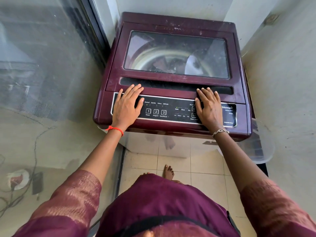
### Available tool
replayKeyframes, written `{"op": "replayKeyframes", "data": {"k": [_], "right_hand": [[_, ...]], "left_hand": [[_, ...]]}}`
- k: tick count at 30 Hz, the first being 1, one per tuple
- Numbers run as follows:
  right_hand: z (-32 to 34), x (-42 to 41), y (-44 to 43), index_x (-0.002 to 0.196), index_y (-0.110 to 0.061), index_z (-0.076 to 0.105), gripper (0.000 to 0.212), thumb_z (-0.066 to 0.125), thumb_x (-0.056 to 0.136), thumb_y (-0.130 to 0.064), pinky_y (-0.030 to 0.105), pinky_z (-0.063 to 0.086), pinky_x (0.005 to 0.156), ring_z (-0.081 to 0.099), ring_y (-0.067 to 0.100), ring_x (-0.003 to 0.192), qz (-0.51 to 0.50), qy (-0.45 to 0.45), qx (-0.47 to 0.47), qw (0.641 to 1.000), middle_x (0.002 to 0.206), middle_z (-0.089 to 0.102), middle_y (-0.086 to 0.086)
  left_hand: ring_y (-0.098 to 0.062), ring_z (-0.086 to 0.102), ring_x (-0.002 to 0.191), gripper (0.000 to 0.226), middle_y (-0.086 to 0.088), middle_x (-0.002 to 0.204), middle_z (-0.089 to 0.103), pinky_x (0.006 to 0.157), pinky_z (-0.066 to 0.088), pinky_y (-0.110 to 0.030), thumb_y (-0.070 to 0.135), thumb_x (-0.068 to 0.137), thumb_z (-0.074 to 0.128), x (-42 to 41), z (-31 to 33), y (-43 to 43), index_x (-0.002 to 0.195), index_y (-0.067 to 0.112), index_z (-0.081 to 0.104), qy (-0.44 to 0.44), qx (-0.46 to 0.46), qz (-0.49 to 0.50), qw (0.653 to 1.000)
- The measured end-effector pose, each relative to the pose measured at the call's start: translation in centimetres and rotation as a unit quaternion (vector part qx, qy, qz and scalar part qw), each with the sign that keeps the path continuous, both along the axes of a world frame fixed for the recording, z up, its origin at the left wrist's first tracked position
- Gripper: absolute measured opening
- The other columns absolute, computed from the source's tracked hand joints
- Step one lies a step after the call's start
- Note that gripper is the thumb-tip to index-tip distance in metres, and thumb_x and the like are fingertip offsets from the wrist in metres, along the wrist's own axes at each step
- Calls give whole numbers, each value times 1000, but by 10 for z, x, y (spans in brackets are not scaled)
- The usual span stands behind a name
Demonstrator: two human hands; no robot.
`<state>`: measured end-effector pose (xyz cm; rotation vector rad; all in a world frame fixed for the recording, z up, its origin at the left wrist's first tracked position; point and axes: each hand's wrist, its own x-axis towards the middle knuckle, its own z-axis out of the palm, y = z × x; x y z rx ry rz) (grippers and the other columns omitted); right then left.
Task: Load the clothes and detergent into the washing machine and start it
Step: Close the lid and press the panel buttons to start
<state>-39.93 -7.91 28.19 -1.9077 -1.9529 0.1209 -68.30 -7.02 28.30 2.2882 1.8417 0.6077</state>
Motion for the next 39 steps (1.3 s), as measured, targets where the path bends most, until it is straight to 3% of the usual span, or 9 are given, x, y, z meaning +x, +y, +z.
{"op": "replayKeyframes", "data": {"k": [9,14,19,21,26,30,35,39], "right_hand": [[-4,-7,-1,123,-5,58,50,31,90,-33,47,29,110,51,32,123,0,1,25,1000,124,61,15],[-5,-8,0,118,-5,61,48,35,89,-32,49,34,106,55,33,117,-3,-6,37,999,118,64,16],[12,-7,20,97,-4,69,30,49,86,-22,42,46,78,61,35,87,1,16,77,997,90,67,13],[20,-6,33,96,-3,68,27,51,85,-19,42,47,75,59,36,85,18,29,87,996,88,65,14],[30,0,64,106,0,66,24,58,87,-12,40,46,93,58,35,107,70,69,57,994,110,63,19],[26,-1,79,125,-4,54,38,56,91,-20,37,27,112,35,31,136,111,64,-39,991,140,46,18],[12,-9,80,142,-13,34,51,45,96,-34,36,9,118,11,26,145,103,28,-90,990,154,24,9],[7,-7,79,143,-15,32,52,41,97,-38,34,5,118,7,24,145,99,7,-86,991,155,21,7]], "left_hand": [[-19,39,136,38,-1,141,49,115,23,-46,25,96,46,-4,-4,1,132,15,50,-5,15,-2,1000],[-24,52,121,30,-4,125,62,101,37,-44,18,89,54,4,2,9,118,11,61,-16,46,17,999],[-27,49,122,30,-10,126,58,106,34,-40,13,89,56,11,13,32,118,5,60,-30,50,-17,998],[-27,48,124,32,-11,128,56,108,32,-39,12,89,56,14,19,44,119,3,58,-33,48,-32,998],[-23,38,134,38,-7,140,47,116,25,-44,19,93,52,20,25,74,129,7,51,-18,14,-72,997],[-16,17,145,48,2,153,28,118,12,-48,30,96,45,28,22,90,141,16,37,17,-51,-98,994],[-9,6,146,56,10,157,15,118,2,-45,46,96,32,33,8,94,147,23,24,55,-103,-95,989],[-8,8,145,81,12,156,16,118,2,-43,63,78,5,35,4,93,146,26,24,59,-93,-89,990]]}}
